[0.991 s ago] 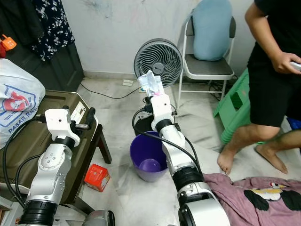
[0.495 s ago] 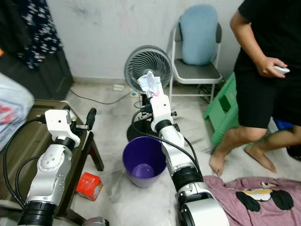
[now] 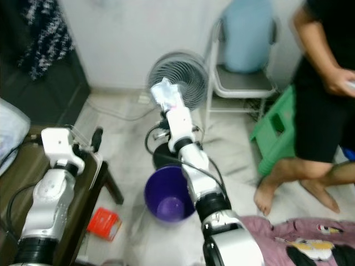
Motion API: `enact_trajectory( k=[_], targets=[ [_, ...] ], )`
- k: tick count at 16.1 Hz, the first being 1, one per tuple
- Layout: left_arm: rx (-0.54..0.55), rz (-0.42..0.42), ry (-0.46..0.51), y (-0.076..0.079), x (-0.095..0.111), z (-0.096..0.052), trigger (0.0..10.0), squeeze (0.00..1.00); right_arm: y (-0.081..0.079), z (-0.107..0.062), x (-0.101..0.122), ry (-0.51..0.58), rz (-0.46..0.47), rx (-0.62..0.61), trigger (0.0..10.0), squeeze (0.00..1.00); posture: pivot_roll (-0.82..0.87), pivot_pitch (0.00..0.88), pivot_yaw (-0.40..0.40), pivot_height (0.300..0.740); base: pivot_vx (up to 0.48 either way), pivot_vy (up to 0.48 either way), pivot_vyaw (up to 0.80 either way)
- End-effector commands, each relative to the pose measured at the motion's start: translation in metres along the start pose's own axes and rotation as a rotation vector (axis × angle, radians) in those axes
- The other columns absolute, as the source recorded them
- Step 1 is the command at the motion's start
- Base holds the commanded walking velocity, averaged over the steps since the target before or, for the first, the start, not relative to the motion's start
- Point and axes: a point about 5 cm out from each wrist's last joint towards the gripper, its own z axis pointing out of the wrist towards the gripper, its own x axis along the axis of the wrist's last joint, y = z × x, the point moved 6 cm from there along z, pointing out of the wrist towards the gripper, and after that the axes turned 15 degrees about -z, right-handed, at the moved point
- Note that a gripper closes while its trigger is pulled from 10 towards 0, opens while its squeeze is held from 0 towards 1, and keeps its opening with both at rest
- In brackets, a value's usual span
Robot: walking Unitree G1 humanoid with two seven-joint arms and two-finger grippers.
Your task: Clean up the room
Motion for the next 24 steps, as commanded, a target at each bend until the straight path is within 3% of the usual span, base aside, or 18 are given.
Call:
enact_trajectory(
  k=[1,8,12,15,17,22,24],
  targets=[
    [-0.026,-0.012,-0.013,0.010,-0.005,-0.001,10.0,0.00,0.012,-0.005,-0.010,-0.030,0.005,-0.037,10.0,0.00,0.06,0.000,-0.010,0.740,0.379,0.000,0.00],
    [0.000,0.005,-0.004,0.006,-0.004,-0.001,10.0,0.00,0.013,-0.005,-0.011,-0.031,0.016,-0.042,10.0,0.00,0.06,0.000,-0.011,0.740,0.091,0.000,0.00],
    [0.041,0.076,0.017,-0.012,0.003,-0.009,10.0,0.00,0.013,-0.005,-0.010,-0.026,0.002,-0.050,10.0,0.00,0.07,0.000,-0.008,0.740,0.000,0.000,0.00],
    [0.051,0.112,0.005,-0.022,0.004,-0.016,10.0,0.00,0.027,-0.005,-0.024,-0.113,0.028,-0.122,10.0,0.00,0.07,0.000,-0.010,0.740,0.000,0.000,0.35],
    [0.055,0.118,0.003,-0.024,0.004,-0.017,10.0,0.00,0.025,-0.005,-0.025,-0.114,0.030,-0.117,10.0,0.00,0.08,0.000,-0.008,0.740,0.000,0.000,0.80],
    [-0.029,0.173,0.010,-0.007,0.008,-0.016,10.0,0.00,0.030,-0.006,-0.029,-0.149,0.018,-0.156,10.0,0.00,0.08,0.000,-0.006,0.740,0.000,0.000,0.32],
    [-0.110,0.192,0.009,0.004,0.012,-0.020,10.0,0.00,0.035,-0.009,-0.042,-0.235,0.030,-0.202,10.0,0.00,0.09,0.000,-0.007,0.740,0.000,0.000,0.00]
  ],
)
